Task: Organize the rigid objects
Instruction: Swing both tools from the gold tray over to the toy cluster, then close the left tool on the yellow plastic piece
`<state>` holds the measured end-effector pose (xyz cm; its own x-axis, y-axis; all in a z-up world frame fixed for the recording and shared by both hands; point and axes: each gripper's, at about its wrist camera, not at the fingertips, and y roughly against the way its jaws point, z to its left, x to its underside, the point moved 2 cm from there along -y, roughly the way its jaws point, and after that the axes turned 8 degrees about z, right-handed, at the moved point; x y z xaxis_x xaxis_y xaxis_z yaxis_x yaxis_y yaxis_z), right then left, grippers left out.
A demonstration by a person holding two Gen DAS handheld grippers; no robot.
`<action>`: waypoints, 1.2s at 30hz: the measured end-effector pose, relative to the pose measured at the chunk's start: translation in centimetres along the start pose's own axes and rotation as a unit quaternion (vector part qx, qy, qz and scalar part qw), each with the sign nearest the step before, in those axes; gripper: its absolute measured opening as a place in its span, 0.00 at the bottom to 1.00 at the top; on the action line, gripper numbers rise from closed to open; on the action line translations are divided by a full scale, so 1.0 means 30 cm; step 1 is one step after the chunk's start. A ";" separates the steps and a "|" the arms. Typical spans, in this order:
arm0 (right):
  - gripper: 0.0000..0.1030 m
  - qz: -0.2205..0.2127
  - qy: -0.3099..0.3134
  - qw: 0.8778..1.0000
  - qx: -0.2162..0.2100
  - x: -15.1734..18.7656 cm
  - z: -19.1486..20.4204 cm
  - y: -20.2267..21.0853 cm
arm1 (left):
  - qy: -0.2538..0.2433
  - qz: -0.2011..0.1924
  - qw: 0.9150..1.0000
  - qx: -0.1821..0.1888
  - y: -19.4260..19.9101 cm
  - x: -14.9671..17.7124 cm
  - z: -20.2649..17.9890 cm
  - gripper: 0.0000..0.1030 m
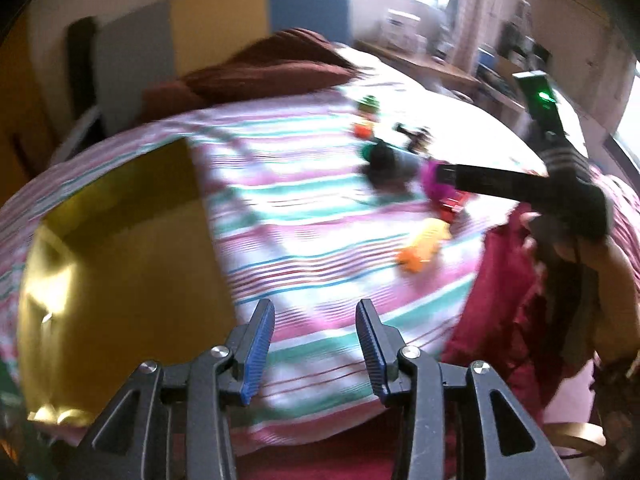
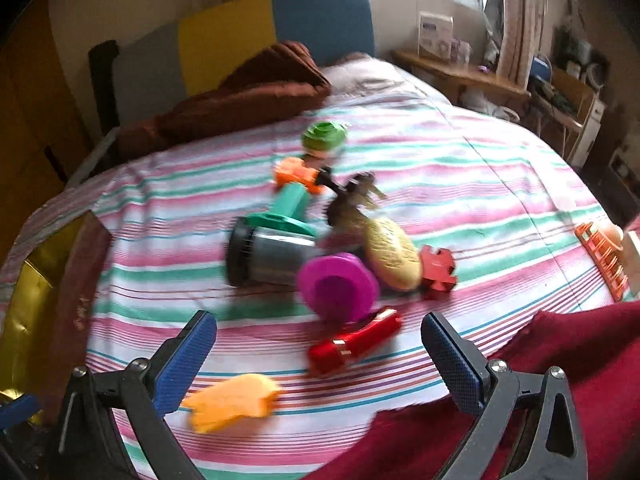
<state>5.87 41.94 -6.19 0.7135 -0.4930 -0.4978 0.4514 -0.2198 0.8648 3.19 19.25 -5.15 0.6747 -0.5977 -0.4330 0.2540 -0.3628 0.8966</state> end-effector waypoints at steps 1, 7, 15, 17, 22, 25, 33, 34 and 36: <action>1.00 0.005 -0.006 1.000 0.004 -0.003 -0.018 -0.008 | -0.006 0.010 1.000 0.014 -0.021 -0.013 -0.020 0.41; 1.00 0.022 -0.018 1.000 0.000 0.034 -0.087 -0.042 | -0.023 0.033 0.997 0.070 -0.153 -0.085 -0.117 0.42; 1.00 0.018 -0.053 0.998 -0.007 0.048 -0.158 -0.055 | -0.056 0.036 0.992 0.106 -0.264 -0.147 -0.207 0.64; 1.00 0.021 -0.062 0.998 -0.012 0.050 -0.164 -0.061 | -0.076 0.030 0.992 0.095 -0.280 -0.156 -0.229 0.64; 1.00 0.024 -0.063 0.998 -0.012 0.055 -0.161 -0.067 | -0.133 0.018 0.991 0.028 -0.335 -0.163 -0.285 0.57; 1.00 0.023 -0.068 0.997 -0.013 0.057 -0.168 -0.068 | -0.172 0.000 0.985 0.014 -0.350 -0.149 -0.321 0.50; 1.00 0.016 -0.051 0.998 -0.031 0.070 -0.147 -0.083 | -0.155 -0.041 0.986 0.048 -0.343 -0.114 -0.278 0.41; 1.00 0.014 -0.048 0.998 -0.032 0.072 -0.143 -0.084 | -0.155 -0.046 0.986 0.047 -0.339 -0.104 -0.276 0.38; 1.00 0.007 -0.044 0.999 -0.030 0.076 -0.139 -0.083 | -0.153 -0.055 0.986 0.048 -0.337 -0.096 -0.275 0.32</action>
<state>8.61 44.88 -9.76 0.6706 -0.5687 -0.4763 0.4751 -0.1638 0.8645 4.39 30.55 -12.20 0.4031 -0.7336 -0.5471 0.2376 -0.4935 0.8367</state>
